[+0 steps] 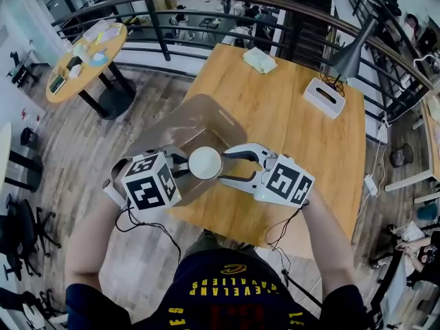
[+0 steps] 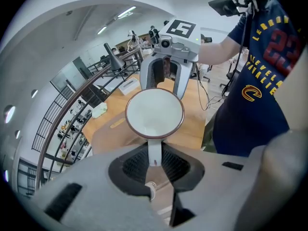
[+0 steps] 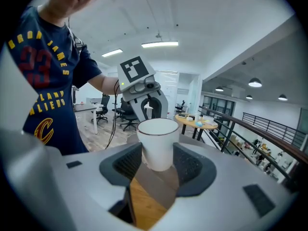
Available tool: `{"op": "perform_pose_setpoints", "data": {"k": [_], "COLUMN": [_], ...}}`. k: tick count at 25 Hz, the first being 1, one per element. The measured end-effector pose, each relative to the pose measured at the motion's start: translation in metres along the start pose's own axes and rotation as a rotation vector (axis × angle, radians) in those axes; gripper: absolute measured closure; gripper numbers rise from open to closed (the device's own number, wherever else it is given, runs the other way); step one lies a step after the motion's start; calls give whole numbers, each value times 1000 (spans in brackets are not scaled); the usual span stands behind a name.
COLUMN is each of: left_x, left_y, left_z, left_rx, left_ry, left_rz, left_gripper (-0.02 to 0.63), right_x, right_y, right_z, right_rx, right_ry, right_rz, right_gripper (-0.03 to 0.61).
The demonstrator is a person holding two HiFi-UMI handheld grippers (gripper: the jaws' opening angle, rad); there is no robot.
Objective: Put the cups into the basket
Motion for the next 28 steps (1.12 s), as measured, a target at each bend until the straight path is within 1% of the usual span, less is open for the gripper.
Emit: {"op": "perform_pose_setpoints", "data": {"k": [2,6,10,12,16,19,22,26,28], "left_x": [5,14,24,29,36,32,35,44,49], "left_y": [-3,-24,-59,-78,-115,-139,-163,-186,-198], "left_z": [17,50,74,84,97,100,98,92,90], "left_rx": [34,79,124,138,136,136,153,195,202], "left_ry": [-13,-26,-13,8,54,51,54,58,56], "left_rz": [-4,5,24,18,0,-14,-14,17,26], "left_gripper": [546,546,546,546,546,546,546,546,546], "right_x": [0,5,15,19,25,29,34,44,50], "right_y": [-6,-4,9,13,17,27,35,41,44], "right_z": [-8,-25,-33,-34,-30,-24,-19,-13,-11], "right_rx": [44,173,315,364,421,467,505,551,575], "right_ry": [-17,-85,-146,-172,-210,-230,-256,-298,-317], "right_rz": [5,-12,-29,-35,-33,-25,-11,1,-1], "right_gripper": [371,371,373,372,372,373,373,373,373]}}
Point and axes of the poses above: the fingertips, and each gripper's own axes: y backward along the fingers, z to its left, x out of its underside, the point moved 10 cm from there along y, backward along the fingers, and after that the axes turned 1 degree about y, right-handed, at the moved point
